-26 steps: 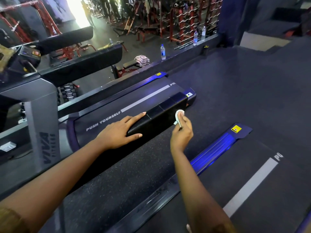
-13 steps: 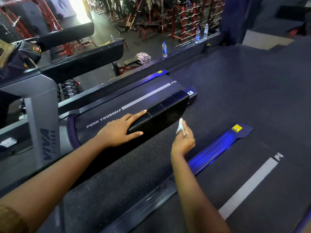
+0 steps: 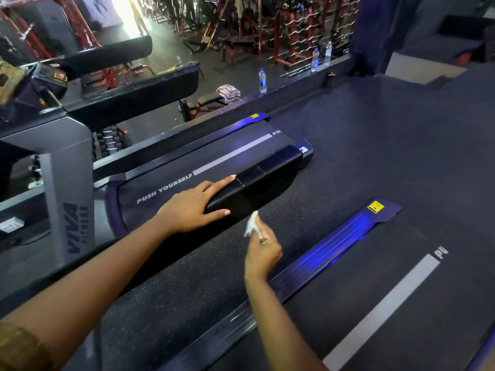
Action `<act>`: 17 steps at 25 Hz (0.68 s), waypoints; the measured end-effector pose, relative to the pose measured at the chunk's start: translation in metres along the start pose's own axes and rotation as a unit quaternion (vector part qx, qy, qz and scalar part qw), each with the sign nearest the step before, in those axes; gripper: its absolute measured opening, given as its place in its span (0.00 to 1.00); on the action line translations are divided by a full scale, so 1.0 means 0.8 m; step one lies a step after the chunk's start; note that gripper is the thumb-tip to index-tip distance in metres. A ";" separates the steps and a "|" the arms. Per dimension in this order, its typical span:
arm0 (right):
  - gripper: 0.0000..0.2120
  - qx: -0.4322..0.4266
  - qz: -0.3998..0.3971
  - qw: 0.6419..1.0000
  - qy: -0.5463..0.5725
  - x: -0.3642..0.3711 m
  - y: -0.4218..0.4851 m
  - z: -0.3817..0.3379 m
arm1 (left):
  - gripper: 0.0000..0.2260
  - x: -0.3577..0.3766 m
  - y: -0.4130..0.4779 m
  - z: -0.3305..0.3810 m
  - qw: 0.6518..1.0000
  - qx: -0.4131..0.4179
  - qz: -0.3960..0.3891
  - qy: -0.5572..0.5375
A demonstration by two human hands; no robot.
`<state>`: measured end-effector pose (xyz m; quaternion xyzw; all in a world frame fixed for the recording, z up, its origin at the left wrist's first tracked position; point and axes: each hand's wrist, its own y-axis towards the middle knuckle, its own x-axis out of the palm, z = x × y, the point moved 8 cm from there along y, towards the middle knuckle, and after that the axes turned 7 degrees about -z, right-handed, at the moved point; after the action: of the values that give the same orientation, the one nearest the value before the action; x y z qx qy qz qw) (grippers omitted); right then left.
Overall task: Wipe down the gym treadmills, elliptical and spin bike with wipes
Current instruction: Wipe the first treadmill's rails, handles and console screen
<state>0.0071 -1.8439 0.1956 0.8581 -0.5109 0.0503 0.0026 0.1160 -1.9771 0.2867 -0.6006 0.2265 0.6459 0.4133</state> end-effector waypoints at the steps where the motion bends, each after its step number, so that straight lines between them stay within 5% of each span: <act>1: 0.15 -0.025 0.034 0.999 0.013 -0.012 0.022 -0.013 | 0.32 0.000 0.000 0.000 1.000 0.002 0.001 -0.002; 8: 0.11 -0.019 0.067 0.993 0.093 0.008 0.085 -0.035 | 0.32 -0.001 0.001 -0.001 1.000 0.006 0.005 -0.009; 14: 0.13 -0.141 -0.068 0.988 -0.011 0.038 -0.031 -0.028 | 0.35 0.000 0.001 -0.001 1.000 0.011 -0.002 -0.020; 17: 0.11 -0.186 -0.037 0.982 -0.023 0.011 0.001 -0.054 | 0.36 0.001 -0.005 -0.002 1.000 0.005 -0.005 -0.015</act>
<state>0.0070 -1.8496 0.2398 0.8619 -0.4793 -0.0650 0.1521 0.1199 -1.9761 0.2867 -0.5901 0.2206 0.6512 0.4231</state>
